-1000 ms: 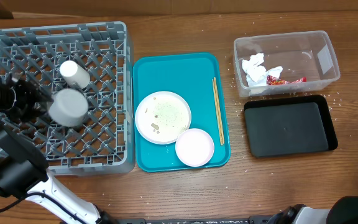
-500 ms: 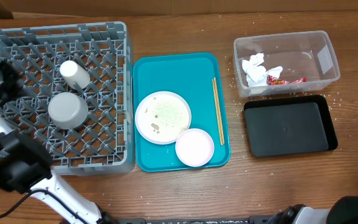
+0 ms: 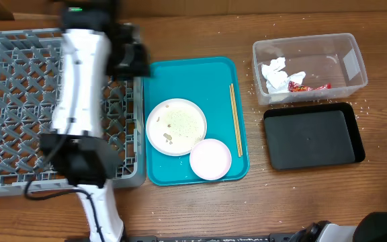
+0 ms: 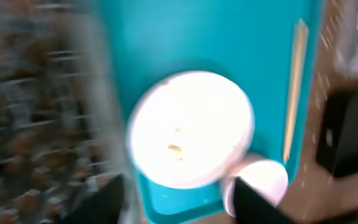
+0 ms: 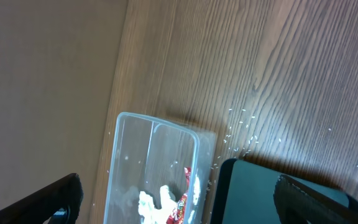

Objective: Sort waste into correct bins and load items into the dishwasher
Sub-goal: 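Swing the left gripper over to the pink bowl on the tray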

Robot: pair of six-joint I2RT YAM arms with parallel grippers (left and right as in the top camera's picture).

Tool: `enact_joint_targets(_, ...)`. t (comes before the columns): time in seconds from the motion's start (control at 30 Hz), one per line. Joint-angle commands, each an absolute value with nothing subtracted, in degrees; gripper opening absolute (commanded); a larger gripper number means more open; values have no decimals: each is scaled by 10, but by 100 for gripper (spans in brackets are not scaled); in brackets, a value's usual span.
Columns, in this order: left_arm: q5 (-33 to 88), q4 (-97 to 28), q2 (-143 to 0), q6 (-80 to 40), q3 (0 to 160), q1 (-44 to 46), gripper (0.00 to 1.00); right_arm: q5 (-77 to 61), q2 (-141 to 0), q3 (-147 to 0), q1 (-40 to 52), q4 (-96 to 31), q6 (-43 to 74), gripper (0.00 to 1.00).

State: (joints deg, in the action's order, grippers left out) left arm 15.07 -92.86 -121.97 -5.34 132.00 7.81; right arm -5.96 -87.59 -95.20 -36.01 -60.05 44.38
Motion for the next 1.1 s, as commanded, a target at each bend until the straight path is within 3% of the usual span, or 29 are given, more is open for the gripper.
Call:
enact_joint_targets(0.0, 115, -940, -1226, -45, 1310, 176, 72, -54, -860, -964, -361, -600, 446, 100)
enact_joint_targets(0.1, 103, -942, -1229, -70, 1272, 262, 62, -54, -860, -964, -361, -600, 446, 100)
enact_joint_targets(0.43, 103, -864, -1230, -114, 1099, 435, 59, -54, -860, -964, -361, -599, 446, 100)
enact_joint_targets(0.93, 40, -807, -1233, -87, 980, 517, 63, -54, -860, -964, -361, -600, 446, 100)
enact_joint_targets(1.07, 40, -780, -1233, -75, 952, 518, 51, -54, -860, -964, -361, -599, 446, 100)
